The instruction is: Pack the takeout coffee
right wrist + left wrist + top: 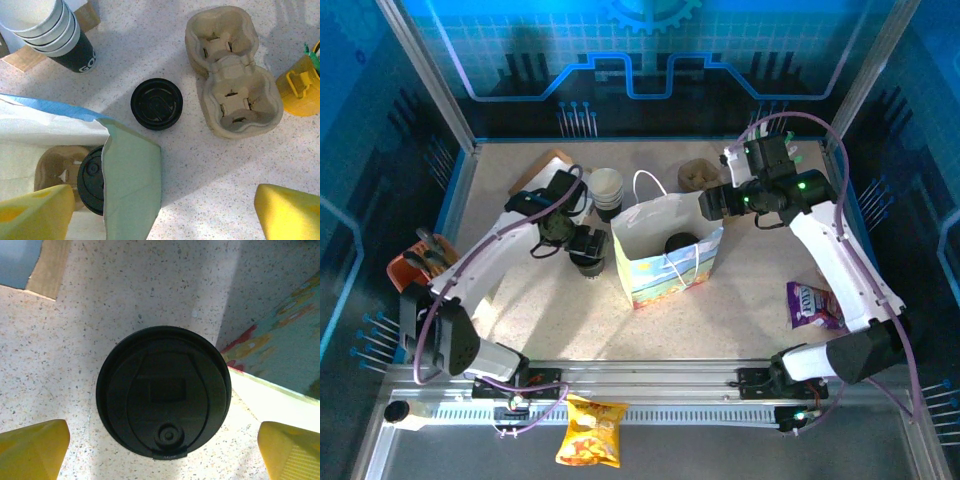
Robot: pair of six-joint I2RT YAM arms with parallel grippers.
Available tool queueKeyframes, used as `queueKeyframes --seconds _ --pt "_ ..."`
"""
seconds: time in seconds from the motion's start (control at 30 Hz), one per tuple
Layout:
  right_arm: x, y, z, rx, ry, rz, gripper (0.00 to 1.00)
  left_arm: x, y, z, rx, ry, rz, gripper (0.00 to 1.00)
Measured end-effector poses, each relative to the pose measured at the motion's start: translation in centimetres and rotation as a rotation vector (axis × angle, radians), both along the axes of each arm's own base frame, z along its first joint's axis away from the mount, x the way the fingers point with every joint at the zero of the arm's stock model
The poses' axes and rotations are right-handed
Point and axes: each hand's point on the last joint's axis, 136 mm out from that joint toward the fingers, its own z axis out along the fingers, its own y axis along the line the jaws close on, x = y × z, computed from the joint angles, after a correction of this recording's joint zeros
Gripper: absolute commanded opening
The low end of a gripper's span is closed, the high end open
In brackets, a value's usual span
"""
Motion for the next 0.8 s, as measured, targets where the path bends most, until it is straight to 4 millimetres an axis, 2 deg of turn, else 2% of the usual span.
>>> queueKeyframes --seconds 0.23,0.8 --pt "0.3 -0.4 0.0 0.042 0.000 -0.005 0.94 0.9 -0.7 -0.7 0.031 0.022 -0.021 0.95" --pt "0.4 0.2 0.4 0.095 -0.001 0.028 0.95 1.1 -0.8 -2.4 0.092 0.074 -0.048 0.84"
